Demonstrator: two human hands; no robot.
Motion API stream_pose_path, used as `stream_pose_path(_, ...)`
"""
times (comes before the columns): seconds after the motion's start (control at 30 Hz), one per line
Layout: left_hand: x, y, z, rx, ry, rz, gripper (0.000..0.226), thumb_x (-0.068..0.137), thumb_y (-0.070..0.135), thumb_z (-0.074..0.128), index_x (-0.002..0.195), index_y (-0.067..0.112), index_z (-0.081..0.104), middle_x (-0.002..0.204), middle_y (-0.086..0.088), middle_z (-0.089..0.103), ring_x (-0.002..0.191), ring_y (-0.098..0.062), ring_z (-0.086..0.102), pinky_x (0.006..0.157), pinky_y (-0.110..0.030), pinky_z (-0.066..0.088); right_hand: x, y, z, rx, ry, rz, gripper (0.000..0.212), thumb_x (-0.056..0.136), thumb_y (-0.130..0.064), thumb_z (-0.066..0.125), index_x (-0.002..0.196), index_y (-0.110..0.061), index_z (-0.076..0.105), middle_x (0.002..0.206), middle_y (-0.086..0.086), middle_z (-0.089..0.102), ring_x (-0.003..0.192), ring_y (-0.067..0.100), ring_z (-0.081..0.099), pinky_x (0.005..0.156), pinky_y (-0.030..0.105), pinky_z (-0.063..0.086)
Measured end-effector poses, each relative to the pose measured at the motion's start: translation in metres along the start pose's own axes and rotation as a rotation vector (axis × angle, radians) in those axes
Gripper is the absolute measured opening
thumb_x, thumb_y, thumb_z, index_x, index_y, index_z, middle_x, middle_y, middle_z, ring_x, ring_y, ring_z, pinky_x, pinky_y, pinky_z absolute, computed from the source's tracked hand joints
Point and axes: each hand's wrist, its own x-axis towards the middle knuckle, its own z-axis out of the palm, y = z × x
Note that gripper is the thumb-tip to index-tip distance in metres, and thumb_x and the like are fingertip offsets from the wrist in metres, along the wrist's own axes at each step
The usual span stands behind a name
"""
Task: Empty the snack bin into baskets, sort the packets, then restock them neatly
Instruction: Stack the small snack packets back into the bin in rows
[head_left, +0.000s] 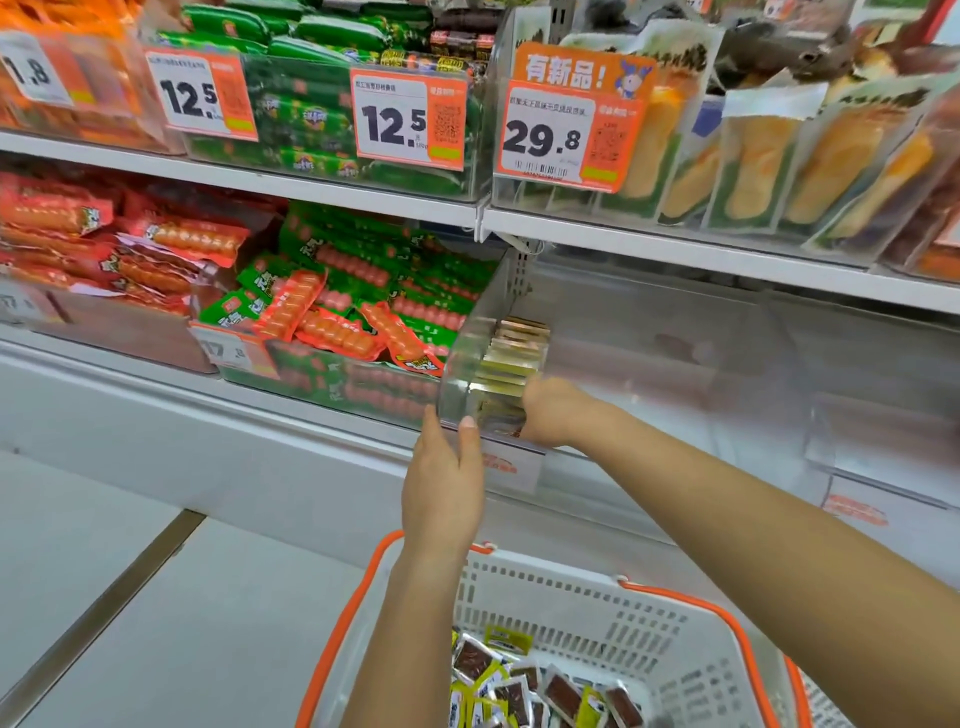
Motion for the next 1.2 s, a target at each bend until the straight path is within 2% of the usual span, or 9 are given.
stream_pose_path(0.13,0.0,-0.001,0.001,-0.006,0.021,0.011,0.058,0.101,0.044,0.032,0.152,0.018,0.02,0.153,-0.005,0.034,0.138,-0.023,0.033,0.106,-0.034,0.032,0.007,-0.006,0.004,0.171,-0.016,0.122,0.074,0.092,-0.036,0.059,0.142,0.008,0.026,0.129,0.017,0.053,0.114,0.03,0.055,0.074,0.029,0.041)
stream_pose_path(0.23,0.0,0.0,0.0,-0.006,0.024,0.022,0.055,0.101,0.042,0.032,0.15,0.019,0.025,0.149,-0.005,0.039,0.136,-0.024,0.036,0.104,-0.033,0.033,0.015,-0.007,0.01,0.392,-0.058,0.132,0.083,0.083,-0.041,0.068,0.143,0.001,0.028,0.124,0.014,0.058,0.109,0.029,0.057,0.073,0.027,0.044)
stream_pose_path(0.37,0.0,0.0,0.0,-0.008,0.02,0.031,0.054,0.101,0.043,0.032,0.149,0.02,0.027,0.149,-0.004,0.04,0.136,-0.023,0.036,0.104,-0.033,0.032,0.011,0.007,0.007,0.591,-0.135,0.163,0.061,0.077,-0.037,0.076,0.124,-0.007,0.052,0.109,0.009,0.064,0.093,0.024,0.064,0.08,0.031,0.055)
stream_pose_path(0.47,0.001,0.0,-0.002,-0.027,-0.002,0.023,0.056,0.1,0.044,0.034,0.15,0.02,0.026,0.151,-0.003,0.037,0.138,-0.022,0.033,0.107,-0.033,0.03,-0.003,0.014,-0.004,0.738,-0.2,0.18,0.068,0.079,-0.041,0.075,0.131,-0.006,0.049,0.115,0.015,0.067,0.104,0.027,0.066,0.09,0.039,0.055)
stream_pose_path(0.63,0.005,0.004,-0.022,-0.068,-0.067,-0.02,0.053,0.099,0.043,0.039,0.146,0.017,0.035,0.148,-0.003,0.041,0.135,-0.02,0.038,0.102,-0.03,0.031,-0.045,0.012,-0.011,0.898,0.243,0.062,0.036,0.088,-0.027,0.064,0.122,-0.016,0.058,0.086,0.006,0.073,0.079,0.019,0.07,0.082,0.038,0.056)
stream_pose_path(0.73,-0.002,0.001,-0.042,-0.005,-0.009,0.081,0.039,0.099,0.036,0.043,0.134,0.019,0.05,0.129,0.005,0.056,0.117,-0.01,0.051,0.089,-0.018,0.034,-0.089,0.011,0.0,1.106,0.3,-0.044,0.009,0.092,-0.014,0.058,0.095,-0.018,0.064,0.074,0.001,0.071,0.061,0.012,0.066,0.063,0.021,0.051)
stream_pose_path(0.9,-0.045,-0.071,-0.048,0.132,-0.202,0.1,0.022,0.097,0.026,0.051,0.115,0.025,0.063,0.106,0.014,0.063,0.092,0.011,0.054,0.071,0.002,0.035,-0.124,0.01,0.082,1.196,0.071,-0.088,0.014,0.093,-0.012,0.057,0.088,-0.024,0.064,0.073,0.0,0.071,0.058,0.01,0.064,0.061,0.022,0.05)
stream_pose_path(1.03,-0.082,-0.168,-0.021,0.447,-0.622,-0.128,0.03,0.096,0.036,0.051,0.123,0.024,0.058,0.118,0.008,0.061,0.103,-0.01,0.06,0.086,-0.022,0.044,-0.119,0.021,0.197,1.058,-0.31,0.035,0.009,0.093,-0.022,0.058,0.1,-0.022,0.064,0.095,0.004,0.072,0.076,0.018,0.069,0.072,0.029,0.054)
stream_pose_path(1.2,-0.105,-0.239,0.023,0.837,-1.065,-0.253,0.048,0.097,0.042,0.045,0.14,0.019,0.042,0.137,-0.004,0.05,0.122,-0.02,0.05,0.094,-0.03,0.042,-0.122,0.046,0.325,0.54,-0.672,0.039,0.045,0.094,-0.041,0.054,0.133,-0.02,0.049,0.127,0.001,0.06,0.113,0.019,0.058,0.095,0.034,0.046)
